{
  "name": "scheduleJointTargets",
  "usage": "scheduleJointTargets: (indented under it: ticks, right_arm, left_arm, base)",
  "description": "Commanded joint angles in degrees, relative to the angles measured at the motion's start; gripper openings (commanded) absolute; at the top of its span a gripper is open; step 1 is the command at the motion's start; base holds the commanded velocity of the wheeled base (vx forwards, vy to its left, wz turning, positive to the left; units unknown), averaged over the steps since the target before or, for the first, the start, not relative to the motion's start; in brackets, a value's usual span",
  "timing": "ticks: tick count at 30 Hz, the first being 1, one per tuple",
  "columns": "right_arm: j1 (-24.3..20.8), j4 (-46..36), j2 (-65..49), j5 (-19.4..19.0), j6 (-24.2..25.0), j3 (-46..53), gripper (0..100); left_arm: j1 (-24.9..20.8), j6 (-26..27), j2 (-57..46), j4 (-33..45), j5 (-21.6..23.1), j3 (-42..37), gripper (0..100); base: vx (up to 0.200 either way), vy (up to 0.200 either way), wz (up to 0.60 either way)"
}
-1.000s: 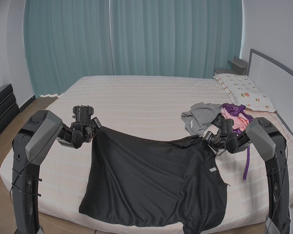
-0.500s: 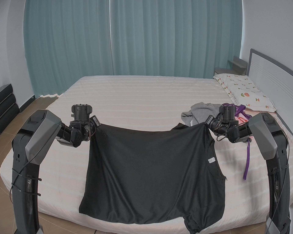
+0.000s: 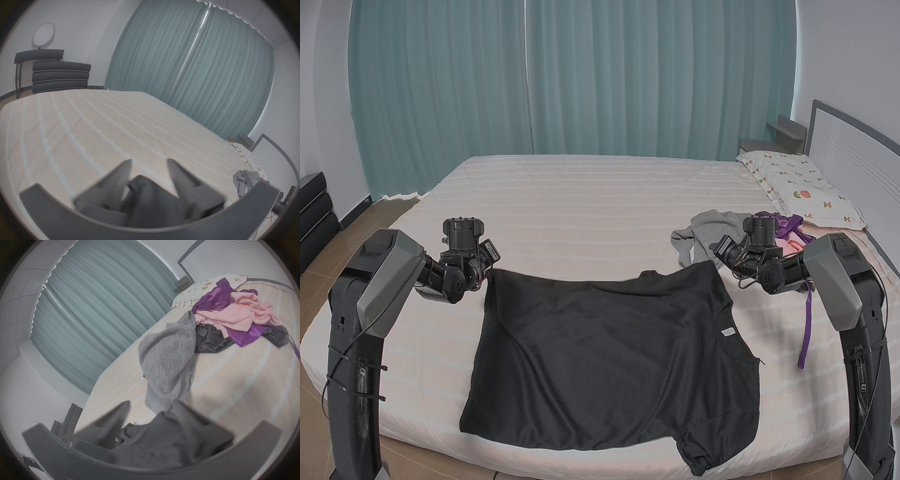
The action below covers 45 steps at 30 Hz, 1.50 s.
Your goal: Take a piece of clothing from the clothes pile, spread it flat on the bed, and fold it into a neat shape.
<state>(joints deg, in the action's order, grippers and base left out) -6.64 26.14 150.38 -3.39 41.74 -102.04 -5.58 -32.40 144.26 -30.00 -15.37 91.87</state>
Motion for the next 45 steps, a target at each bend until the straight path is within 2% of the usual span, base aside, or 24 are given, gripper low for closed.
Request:
scheduleJointTargets:
  ticks: [1, 8, 9, 12, 19, 22, 24, 25, 26, 27, 29, 32, 36, 38, 45]
  right_arm:
    - [0.14, -0.03, -0.27, -0.13, -0.08, 2.46, 100]
    - [2.69, 0.05, -9.32, -2.50, 1.68, 13.62, 100]
    - [3.22, 0.67, -13.71, -5.14, 3.26, 20.30, 100]
    - [4.53, 1.20, -20.74, -8.12, 3.79, 32.25, 100]
    - [6.38, 7.61, -34.63, -11.73, 3.79, 59.14, 100]
    - [6.91, 9.99, -39.90, -12.61, 3.44, 70.48, 100]
    - [6.91, 9.99, -39.90, -12.61, 3.44, 70.48, 100]
    - [7.08, 11.92, -42.54, -12.52, 2.56, 79.36, 100]
    - [7.08, 11.92, -42.54, -12.52, 2.56, 79.36, 100]
    - [7.17, 13.59, -43.95, -12.34, 1.77, 84.19, 100]
    - [7.17, 15.26, -45.44, -12.52, 1.41, 89.12, 100]
    - [7.17, 16.84, -46.32, -12.61, 1.41, 92.81, 100]
    - [7.08, 20.36, -49.92, -12.52, 2.29, 99.22, 100]
    - [7.08, 20.53, -52.30, -12.61, 2.38, 100.63, 100]
    - [6.91, 20.09, -55.72, -12.17, 3.35, 101.95, 100]
  left_arm:
    - [-0.22, -0.12, 0.93, 0.03, -0.01, -0.46, 100]
    - [0.13, -3.19, -5.04, 1.17, 1.31, -3.45, 100]
    - [0.22, -3.72, -9.09, 2.84, 3.59, -6.61, 100]
    - [0.31, -5.39, -15.68, 3.90, 6.14, -12.85, 100]
    - [-0.22, -7.24, -29.57, 3.55, 6.50, -31.31, 100]
    - [-0.39, -8.38, -35.54, 3.46, 6.93, -39.92, 100]
    - [-0.39, -8.38, -35.54, 3.46, 6.93, -39.92, 100]
    - [-0.74, -11.45, -41.08, 4.07, 6.93, -45.29, 100]
    - [-0.74, -11.45, -41.08, 4.07, 6.93, -45.29, 100]
    - [-1.10, -14.62, -44.24, 4.69, 6.93, -48.19, 100]
    - [-1.80, -16.11, -47.67, 6.01, 6.93, -51.70, 100]
    - [-2.41, -16.29, -50.75, 7.06, 7.02, -55.13, 100]
    - [-8.22, -18.66, -57.69, 11.72, 6.93, -63.04, 100]
    - [-9.62, -19.80, -59.45, 12.86, 6.93, -65.15, 100]
    - [-9.80, -21.56, -59.71, 13.83, 7.11, -69.81, 100]
  base:
    - [0.000, 0.000, 0.00]
    - [0.000, 0.000, 0.00]
    - [0.000, 0.000, 0.00]
    - [0.000, 0.000, 0.00]
    - [0.000, 0.000, 0.00]
    - [0.000, 0.000, 0.00]
    - [0.000, 0.000, 0.00]
    - [0.000, 0.000, 0.00]
    - [0.000, 0.000, 0.00]
    - [0.000, 0.000, 0.00]
    - [0.000, 0.000, 0.00]
    - [0.000, 0.000, 0.00]
    - [0.000, 0.000, 0.00]
    - [0.000, 0.000, 0.00]
    - [0.000, 0.000, 0.00]
